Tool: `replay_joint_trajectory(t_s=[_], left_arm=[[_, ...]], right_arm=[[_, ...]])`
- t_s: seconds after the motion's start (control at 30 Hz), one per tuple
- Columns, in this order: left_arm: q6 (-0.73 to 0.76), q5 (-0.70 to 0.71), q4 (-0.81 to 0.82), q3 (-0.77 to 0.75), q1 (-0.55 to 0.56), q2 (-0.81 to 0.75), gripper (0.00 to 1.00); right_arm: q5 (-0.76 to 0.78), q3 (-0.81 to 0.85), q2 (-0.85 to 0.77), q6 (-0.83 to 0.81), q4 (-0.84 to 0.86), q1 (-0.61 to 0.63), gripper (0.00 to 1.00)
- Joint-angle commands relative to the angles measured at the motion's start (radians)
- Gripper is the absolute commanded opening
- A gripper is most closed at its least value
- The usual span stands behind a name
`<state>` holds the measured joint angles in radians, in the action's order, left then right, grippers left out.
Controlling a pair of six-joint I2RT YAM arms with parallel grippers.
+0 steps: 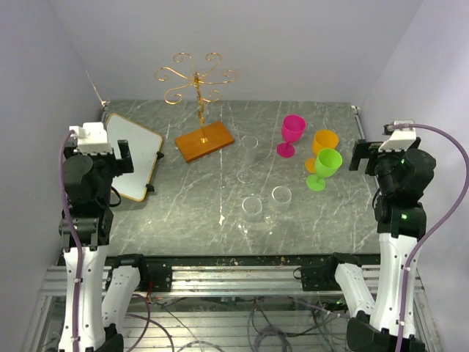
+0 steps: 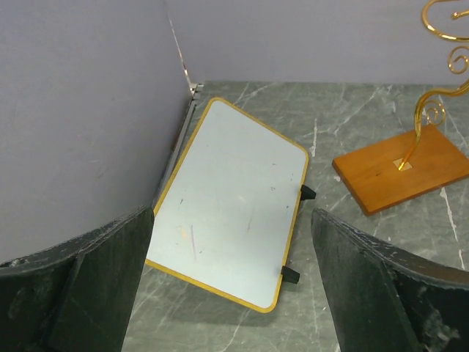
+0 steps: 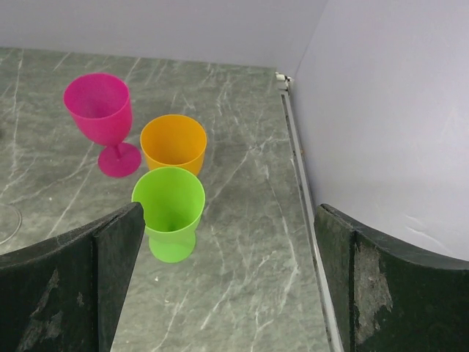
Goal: Place the wine glass upside down on the wine glass rack
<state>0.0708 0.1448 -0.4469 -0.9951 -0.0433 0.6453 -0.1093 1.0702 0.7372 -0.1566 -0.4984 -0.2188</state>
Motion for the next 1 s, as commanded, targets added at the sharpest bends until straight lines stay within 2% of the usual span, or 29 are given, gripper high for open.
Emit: replay_joint_trajectory(t_s=[0.0, 0.3, 0.47, 0.7, 0.83, 0.97], left_arm=[[0.015, -0.062, 0.046, 0.009, -0.035, 0.033, 0.99], [0.045, -0.129, 0.054, 0.000, -0.070, 0.084, 0.99], [0.090, -0.250, 0.031, -0.021, -0.078, 0.106, 0.99], [0.132, -0.420, -0.022, -0.093, -0.077, 0.173, 0.98], [0.148, -0.463, -0.038, -0.151, -0.035, 0.244, 0.95], [0.196, -0.419, -0.069, -0.258, 0.063, 0.373, 0.97]], right_arm=[[-0.031, -0.008, 0.015, 0.010, 0.034, -0.001, 1.00], [-0.063, -0.004, 0.053, -0.002, 0.035, -0.001, 1.00], [-0.120, 0.011, 0.069, -0.030, 0.015, -0.001, 1.00], [-0.284, 0.058, 0.097, -0.091, -0.051, 0.002, 1.00], [-0.351, 0.069, 0.116, -0.111, -0.069, 0.009, 1.00], [-0.394, 0.088, 0.139, -0.120, -0.081, 0.013, 1.00]])
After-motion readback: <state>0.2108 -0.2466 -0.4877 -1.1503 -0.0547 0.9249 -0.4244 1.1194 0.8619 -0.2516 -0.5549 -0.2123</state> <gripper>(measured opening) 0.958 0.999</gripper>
